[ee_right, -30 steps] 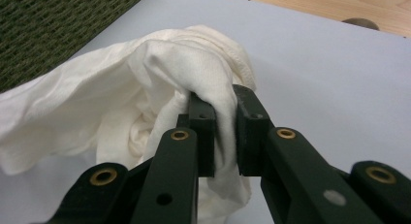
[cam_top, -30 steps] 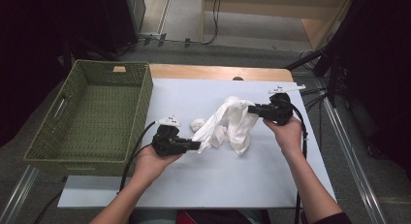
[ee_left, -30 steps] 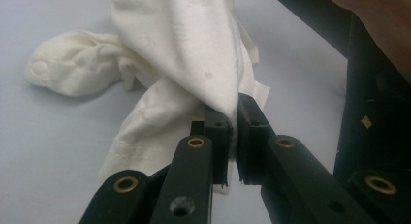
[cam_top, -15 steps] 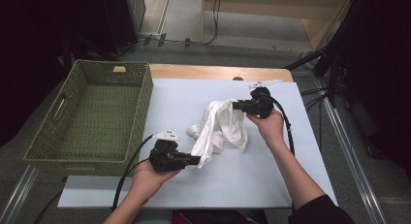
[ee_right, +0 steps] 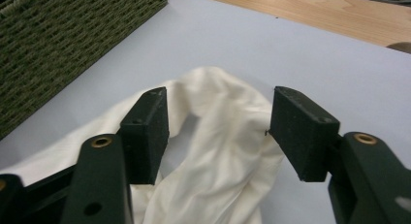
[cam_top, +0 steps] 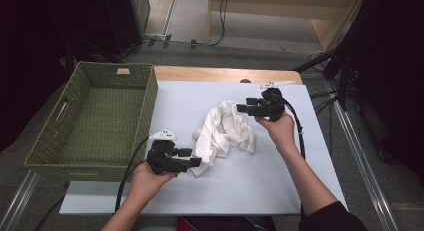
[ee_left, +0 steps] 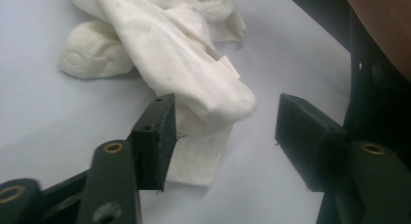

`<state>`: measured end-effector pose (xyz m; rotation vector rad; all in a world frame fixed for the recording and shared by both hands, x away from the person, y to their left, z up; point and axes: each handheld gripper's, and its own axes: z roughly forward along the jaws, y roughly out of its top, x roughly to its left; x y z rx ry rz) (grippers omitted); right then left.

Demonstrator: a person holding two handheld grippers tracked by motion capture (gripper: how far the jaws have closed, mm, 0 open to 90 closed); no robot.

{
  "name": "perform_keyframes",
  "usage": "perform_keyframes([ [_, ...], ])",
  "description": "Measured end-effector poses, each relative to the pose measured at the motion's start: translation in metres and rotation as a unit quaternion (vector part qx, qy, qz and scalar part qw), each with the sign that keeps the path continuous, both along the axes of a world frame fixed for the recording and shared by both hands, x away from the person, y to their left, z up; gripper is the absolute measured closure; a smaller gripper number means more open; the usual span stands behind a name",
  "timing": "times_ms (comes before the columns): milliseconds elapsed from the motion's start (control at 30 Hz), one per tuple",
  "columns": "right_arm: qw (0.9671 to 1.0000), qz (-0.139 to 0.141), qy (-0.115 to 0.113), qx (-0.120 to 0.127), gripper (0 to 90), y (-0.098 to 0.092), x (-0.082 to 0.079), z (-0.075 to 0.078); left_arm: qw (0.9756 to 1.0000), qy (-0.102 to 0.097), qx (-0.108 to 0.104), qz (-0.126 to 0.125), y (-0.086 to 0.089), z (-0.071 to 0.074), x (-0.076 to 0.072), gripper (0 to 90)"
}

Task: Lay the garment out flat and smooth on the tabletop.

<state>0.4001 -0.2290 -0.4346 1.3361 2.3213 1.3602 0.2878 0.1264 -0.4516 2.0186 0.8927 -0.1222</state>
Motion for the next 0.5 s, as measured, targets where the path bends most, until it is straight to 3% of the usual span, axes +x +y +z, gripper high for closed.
perform_keyframes([
  [133, 1.0, 0.004, 0.005, -0.002, 35.5, -0.006, -0.006, 0.0, 0.9999, -0.005, 0.003, 0.009, 0.001, 0.0, 0.004, 34.4],
  [500, 0.9993, 0.017, 0.025, -0.021, 37.5, -0.008, -0.036, -0.018, 0.9997, -0.021, 0.009, -0.013, -0.013, 0.001, 0.01, 34.4],
])
